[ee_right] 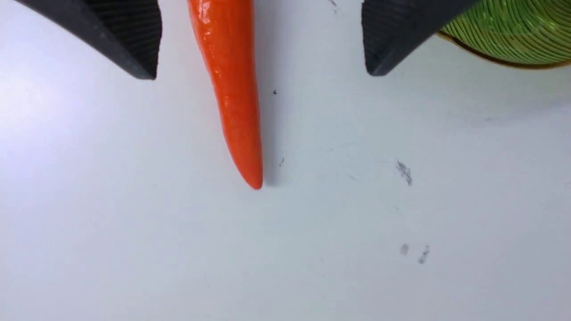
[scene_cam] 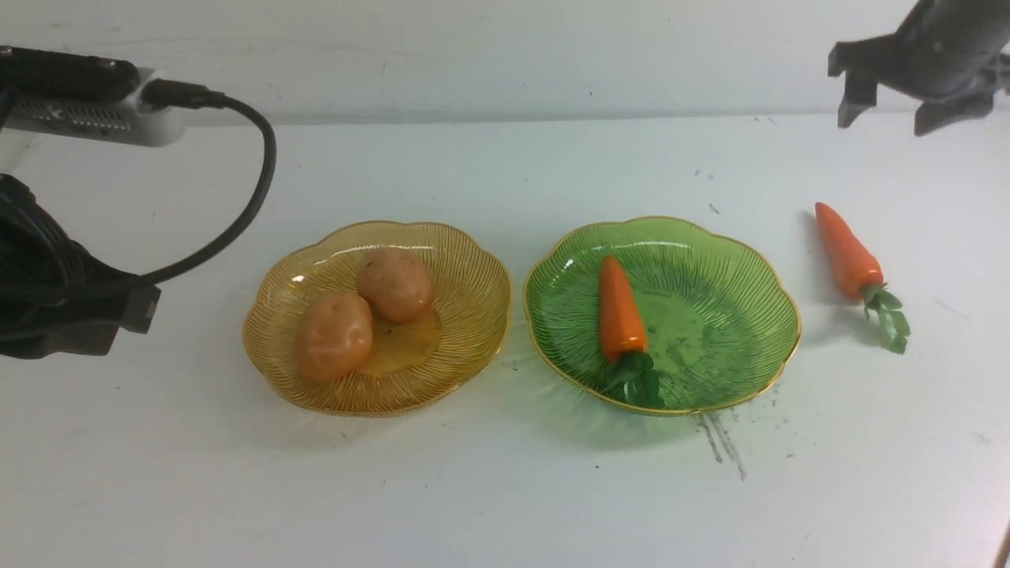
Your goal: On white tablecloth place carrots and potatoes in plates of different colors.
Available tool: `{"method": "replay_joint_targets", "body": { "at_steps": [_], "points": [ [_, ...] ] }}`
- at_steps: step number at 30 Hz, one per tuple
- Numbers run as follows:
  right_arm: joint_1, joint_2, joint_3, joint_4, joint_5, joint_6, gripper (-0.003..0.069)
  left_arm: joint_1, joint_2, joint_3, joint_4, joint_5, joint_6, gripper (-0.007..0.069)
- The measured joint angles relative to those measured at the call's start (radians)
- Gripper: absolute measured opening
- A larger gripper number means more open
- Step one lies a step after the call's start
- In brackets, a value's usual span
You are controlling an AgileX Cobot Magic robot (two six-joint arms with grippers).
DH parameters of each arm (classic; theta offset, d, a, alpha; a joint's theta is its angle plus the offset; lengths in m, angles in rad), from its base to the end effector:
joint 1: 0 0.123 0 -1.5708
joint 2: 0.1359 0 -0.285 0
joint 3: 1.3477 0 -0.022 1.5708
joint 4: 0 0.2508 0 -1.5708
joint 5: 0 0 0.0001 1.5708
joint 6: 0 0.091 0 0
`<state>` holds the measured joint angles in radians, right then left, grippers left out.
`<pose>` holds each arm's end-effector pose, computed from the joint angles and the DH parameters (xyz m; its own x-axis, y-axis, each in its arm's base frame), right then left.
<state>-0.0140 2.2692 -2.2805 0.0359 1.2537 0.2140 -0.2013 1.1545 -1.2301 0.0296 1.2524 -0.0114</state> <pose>0.4952 -0.0038 0.2778 -0.8916 0.2357 -0.3867 0.2045 0.9714 0.1206 0.2034 -0.0389 0.3786 -0.8689 0.1751 -0.4630 0.1853 0.9824 0.0239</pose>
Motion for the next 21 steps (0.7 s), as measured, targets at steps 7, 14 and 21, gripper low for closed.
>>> {"method": "replay_joint_targets", "body": {
  "at_steps": [7, 14, 21],
  "points": [
    [-0.016, 0.131, 0.006, 0.01, 0.0, -0.027, 0.0549, 0.0, 0.0, 0.0, 0.0, 0.0, 0.0, -0.0003],
    [-0.018, 0.22, 0.006, 0.1, -0.005, -0.043, 0.0541, 0.0, 0.0, 0.0, 0.0, 0.0, 0.0, -0.0003],
    [-0.018, 0.242, 0.006, 0.069, -0.008, -0.033, 0.0409, 0.0, 0.0, 0.0, 0.0, 0.0, 0.0, -0.0003]
  ]
}}
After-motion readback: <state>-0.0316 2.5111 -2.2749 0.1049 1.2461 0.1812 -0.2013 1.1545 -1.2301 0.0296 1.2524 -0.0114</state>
